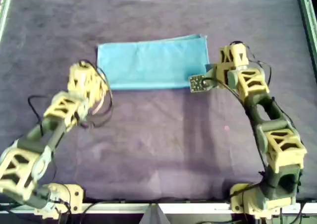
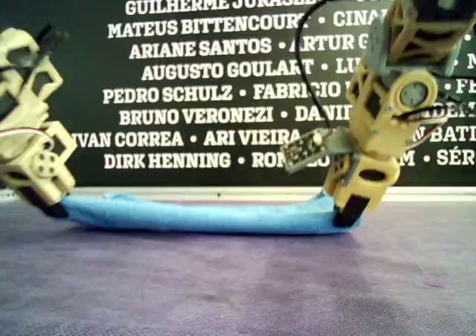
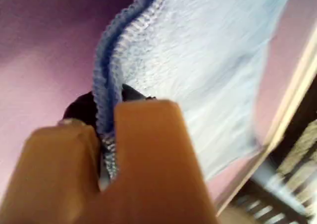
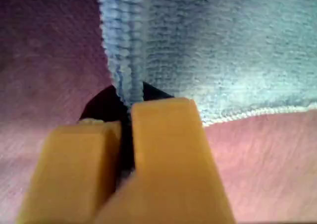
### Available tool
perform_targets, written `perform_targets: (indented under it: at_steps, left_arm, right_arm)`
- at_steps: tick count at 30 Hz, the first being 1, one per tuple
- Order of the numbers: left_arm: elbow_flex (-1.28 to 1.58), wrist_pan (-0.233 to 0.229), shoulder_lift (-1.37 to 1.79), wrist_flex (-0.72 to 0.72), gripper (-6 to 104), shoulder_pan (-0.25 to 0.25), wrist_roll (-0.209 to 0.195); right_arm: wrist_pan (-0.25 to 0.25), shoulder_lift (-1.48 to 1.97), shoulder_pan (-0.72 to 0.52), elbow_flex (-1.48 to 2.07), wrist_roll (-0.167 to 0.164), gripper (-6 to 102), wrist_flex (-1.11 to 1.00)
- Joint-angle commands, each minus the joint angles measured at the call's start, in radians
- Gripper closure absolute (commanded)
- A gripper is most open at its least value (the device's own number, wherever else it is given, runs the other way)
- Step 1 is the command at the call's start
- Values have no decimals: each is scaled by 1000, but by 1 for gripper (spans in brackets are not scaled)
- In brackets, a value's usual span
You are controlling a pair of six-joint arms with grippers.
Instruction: Fold a cloth
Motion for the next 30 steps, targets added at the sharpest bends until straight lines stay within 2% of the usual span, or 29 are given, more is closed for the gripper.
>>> perform_targets:
  at_steps: [1,15,20,30]
  left_arm:
    - [51,3,144,0,99,-31,3]
    - [199,-11,198,0,99,-15,15]
    - [253,-11,262,0,99,-15,17]
    - [342,0,305,0,99,-15,12]
  right_arm:
    - [-8,127,-14,-32,0,97,61]
    - [-8,433,-11,419,-5,97,55]
    - [-8,540,-11,555,-57,97,14]
    - [-8,638,-2,782,-58,97,-89]
